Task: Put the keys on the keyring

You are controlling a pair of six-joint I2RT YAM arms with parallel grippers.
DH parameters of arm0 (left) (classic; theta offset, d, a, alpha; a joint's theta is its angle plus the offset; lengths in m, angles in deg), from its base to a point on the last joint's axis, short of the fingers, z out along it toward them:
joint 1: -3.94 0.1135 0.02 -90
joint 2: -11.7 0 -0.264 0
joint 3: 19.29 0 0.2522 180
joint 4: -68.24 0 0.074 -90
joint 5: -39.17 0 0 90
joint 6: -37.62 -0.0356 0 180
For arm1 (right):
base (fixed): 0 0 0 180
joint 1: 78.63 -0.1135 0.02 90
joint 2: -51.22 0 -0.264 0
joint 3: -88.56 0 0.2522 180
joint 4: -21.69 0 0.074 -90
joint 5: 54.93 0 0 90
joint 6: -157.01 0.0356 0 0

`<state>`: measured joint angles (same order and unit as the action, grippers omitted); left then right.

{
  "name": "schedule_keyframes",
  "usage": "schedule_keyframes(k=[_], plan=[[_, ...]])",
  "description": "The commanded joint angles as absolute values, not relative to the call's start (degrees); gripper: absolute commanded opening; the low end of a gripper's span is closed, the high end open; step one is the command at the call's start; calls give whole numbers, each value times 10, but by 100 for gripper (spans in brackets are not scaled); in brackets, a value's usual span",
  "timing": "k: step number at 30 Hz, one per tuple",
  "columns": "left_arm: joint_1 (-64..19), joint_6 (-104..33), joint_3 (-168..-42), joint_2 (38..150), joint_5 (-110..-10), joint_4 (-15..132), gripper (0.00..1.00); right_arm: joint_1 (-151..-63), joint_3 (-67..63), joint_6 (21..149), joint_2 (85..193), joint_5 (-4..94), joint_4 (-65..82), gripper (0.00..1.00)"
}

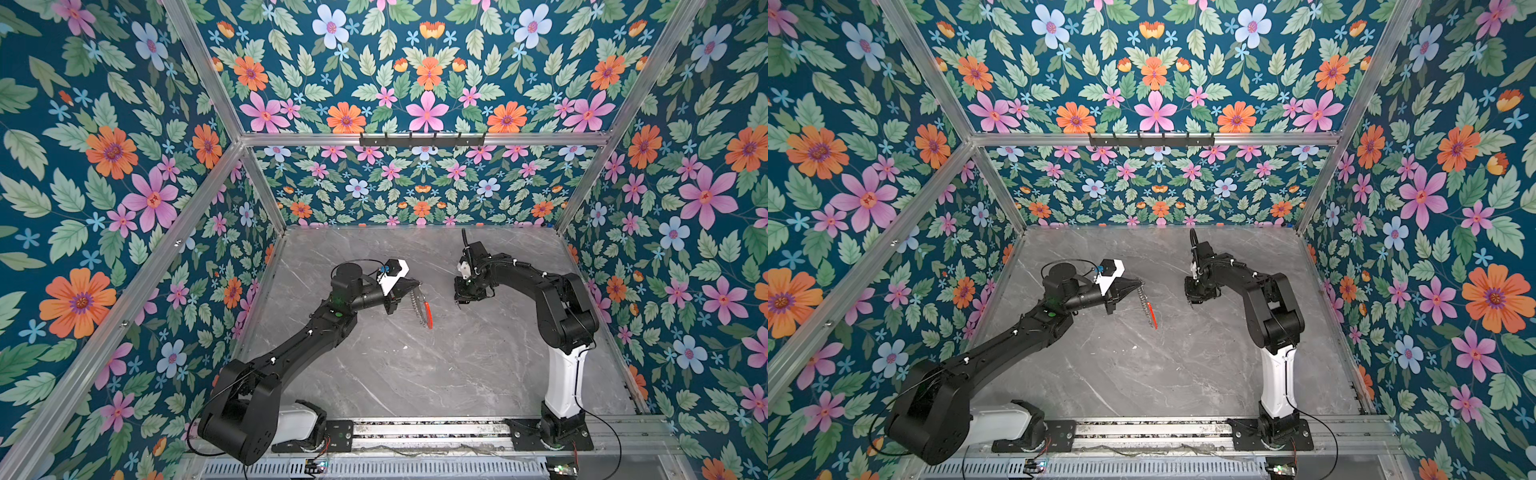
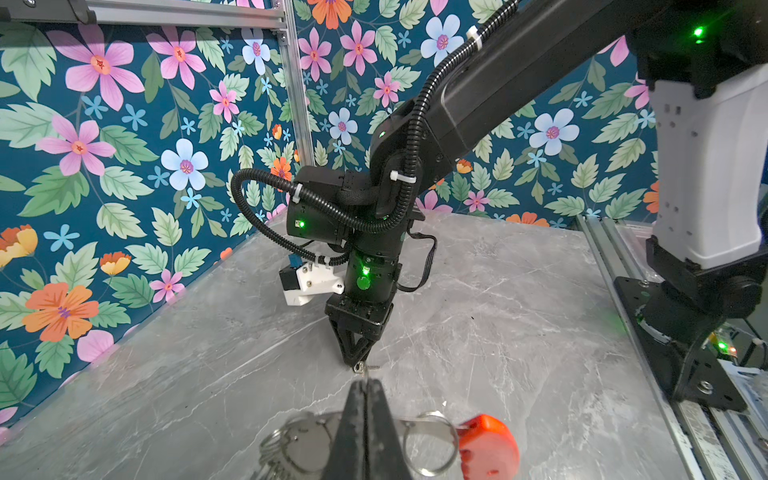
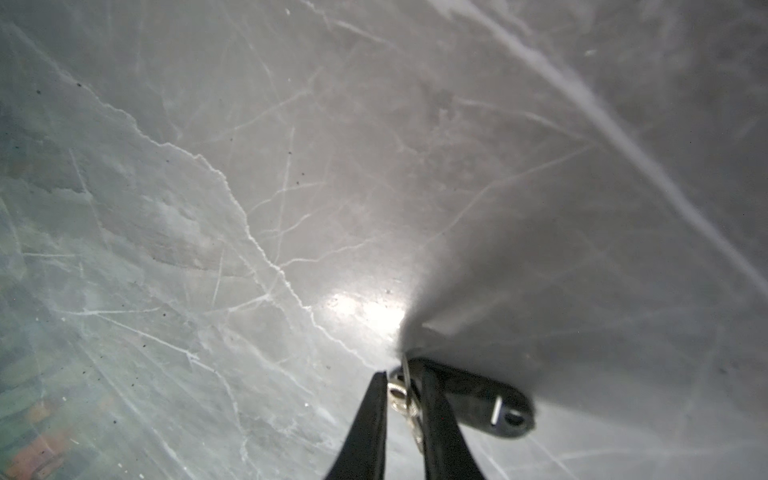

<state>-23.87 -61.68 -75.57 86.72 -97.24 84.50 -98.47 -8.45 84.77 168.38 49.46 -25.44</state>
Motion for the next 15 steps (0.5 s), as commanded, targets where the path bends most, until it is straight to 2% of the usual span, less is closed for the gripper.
schedule_keyframes(k=[1, 15], plan=[[-238, -618, -757, 864, -974, 864, 0, -986, -82, 842, 1684, 487, -258, 18], [-238, -616, -752, 858, -974, 862, 0, -990, -64, 840, 1677, 476, -251, 14]])
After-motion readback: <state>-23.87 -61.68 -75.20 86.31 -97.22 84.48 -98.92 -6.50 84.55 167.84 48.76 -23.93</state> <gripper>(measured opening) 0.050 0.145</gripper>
